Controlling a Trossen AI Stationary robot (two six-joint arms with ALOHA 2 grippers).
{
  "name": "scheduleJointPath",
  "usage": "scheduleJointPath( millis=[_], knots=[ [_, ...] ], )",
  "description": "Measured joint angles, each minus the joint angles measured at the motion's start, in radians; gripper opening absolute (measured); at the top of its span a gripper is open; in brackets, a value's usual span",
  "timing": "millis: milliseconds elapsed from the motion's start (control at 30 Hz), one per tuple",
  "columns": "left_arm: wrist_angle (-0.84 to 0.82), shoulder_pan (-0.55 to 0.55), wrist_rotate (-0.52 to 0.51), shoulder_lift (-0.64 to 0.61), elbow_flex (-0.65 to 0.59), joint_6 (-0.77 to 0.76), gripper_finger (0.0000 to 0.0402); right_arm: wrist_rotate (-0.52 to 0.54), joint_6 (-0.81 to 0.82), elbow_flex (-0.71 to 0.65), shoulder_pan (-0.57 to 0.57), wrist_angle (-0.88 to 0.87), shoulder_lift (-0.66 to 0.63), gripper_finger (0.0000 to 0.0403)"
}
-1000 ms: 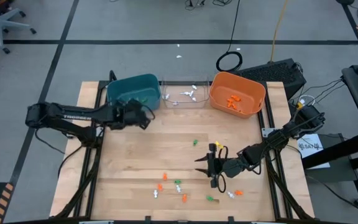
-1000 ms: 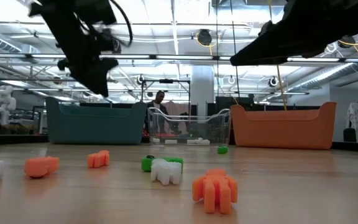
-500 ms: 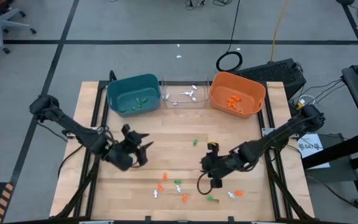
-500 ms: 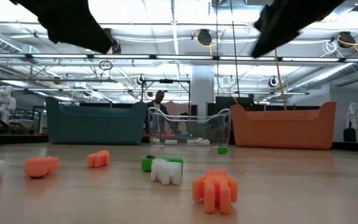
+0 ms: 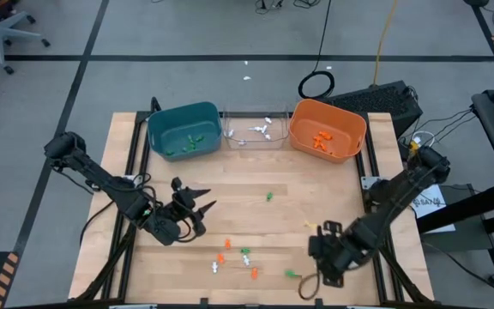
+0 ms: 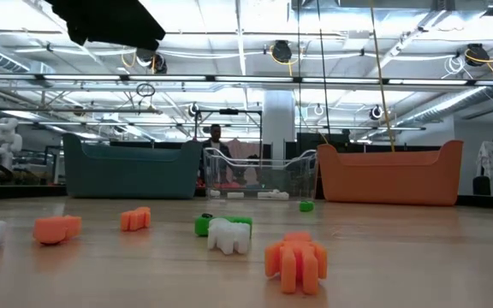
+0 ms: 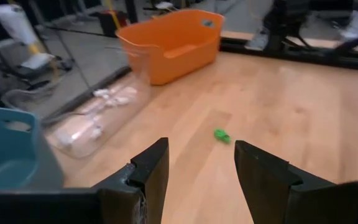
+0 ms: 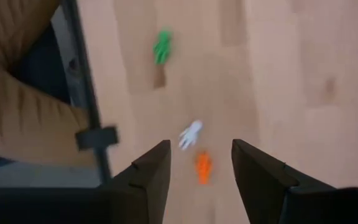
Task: Sort Halloween decoration
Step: Put the orange skeleton toy into the orange bin
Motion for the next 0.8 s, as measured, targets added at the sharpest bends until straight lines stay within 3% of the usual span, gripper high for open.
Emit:
scheduleJointPath(
  millis=[333,800],
  knots=[
    [-0.022,-0.001,0.103,0.0,0.0,0.004,0.018,0.069,0.061,0.0,0.163,-0.034,0.137,0.0222],
    [-0.021,-0.001,0.107,0.0,0.0,0.055,0.018,0.062,0.078,0.0,0.168,-0.046,0.285,0.0226]
  ],
)
